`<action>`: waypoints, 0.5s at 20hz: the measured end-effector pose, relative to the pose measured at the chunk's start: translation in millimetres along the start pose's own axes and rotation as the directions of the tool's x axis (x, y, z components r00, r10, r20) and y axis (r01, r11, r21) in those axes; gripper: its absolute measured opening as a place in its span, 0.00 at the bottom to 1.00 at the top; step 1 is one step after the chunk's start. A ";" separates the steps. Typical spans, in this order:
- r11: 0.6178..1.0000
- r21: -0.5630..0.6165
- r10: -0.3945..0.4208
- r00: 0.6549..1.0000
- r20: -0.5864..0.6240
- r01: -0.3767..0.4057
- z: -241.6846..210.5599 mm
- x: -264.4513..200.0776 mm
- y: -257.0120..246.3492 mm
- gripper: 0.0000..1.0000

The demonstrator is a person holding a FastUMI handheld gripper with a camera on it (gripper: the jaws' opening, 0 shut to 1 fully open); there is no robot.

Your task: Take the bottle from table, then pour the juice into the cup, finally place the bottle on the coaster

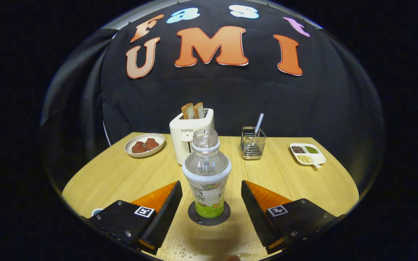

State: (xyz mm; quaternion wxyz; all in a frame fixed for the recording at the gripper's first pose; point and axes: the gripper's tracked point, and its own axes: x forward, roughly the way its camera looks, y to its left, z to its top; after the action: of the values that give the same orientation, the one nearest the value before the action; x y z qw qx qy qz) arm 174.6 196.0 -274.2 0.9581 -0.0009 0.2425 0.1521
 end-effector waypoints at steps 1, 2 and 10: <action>1.000 -0.002 -0.004 1.000 0.026 0.004 8.9 -15.8 -3.8 0.97; 1.000 -0.010 -0.013 0.999 0.053 0.014 16.7 -33.3 -10.4 0.97; 0.996 -0.023 -0.082 0.965 0.250 0.091 65.9 -193.3 -60.9 0.97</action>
State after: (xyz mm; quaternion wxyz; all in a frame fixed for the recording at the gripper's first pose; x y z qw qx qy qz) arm 61.4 86.6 -130.6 0.9866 -0.0088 0.1176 0.1132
